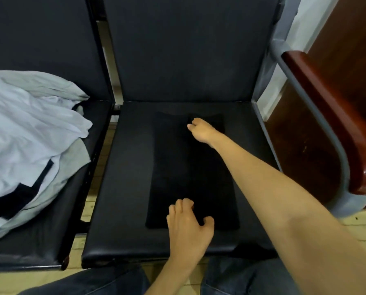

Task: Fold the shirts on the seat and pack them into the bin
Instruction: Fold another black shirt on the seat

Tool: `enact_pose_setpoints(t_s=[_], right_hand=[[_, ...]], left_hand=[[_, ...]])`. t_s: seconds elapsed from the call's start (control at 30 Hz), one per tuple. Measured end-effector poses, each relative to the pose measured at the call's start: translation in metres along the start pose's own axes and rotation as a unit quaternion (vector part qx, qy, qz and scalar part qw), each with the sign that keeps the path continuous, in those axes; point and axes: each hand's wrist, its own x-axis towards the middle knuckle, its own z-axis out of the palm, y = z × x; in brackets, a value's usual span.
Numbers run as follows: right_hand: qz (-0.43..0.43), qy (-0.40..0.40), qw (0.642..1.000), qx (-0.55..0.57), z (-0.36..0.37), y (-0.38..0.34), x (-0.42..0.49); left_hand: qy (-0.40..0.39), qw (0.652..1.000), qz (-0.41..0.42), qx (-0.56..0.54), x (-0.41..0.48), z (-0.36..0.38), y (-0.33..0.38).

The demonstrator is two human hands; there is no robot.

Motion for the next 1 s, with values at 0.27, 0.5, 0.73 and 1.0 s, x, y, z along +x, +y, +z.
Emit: enact_pose_setpoints(t_s=[0.27,0.5,0.73,1.0], right_hand=[[-0.120,0.121,0.983,0.065,0.012,0.029,-0.029],[-0.081,0.039,0.954,-0.286,0.043,0.071,-0.053],[-0.127,0.007,0.965,-0.231,0.031,0.065,-0.066],[-0.372,0.091,0.875,-0.296,0.035,0.120,-0.189]], left_hand=[[0.082,0.970,0.194,0.123,-0.003,0.014,-0.023],[-0.022,0.952,0.197,0.233,-0.014,0.019,-0.035],[-0.055,0.955,0.242,0.162,-0.012,-0.004,-0.035],[-0.002,0.885,0.363,0.292,0.011,-0.072,-0.086]])
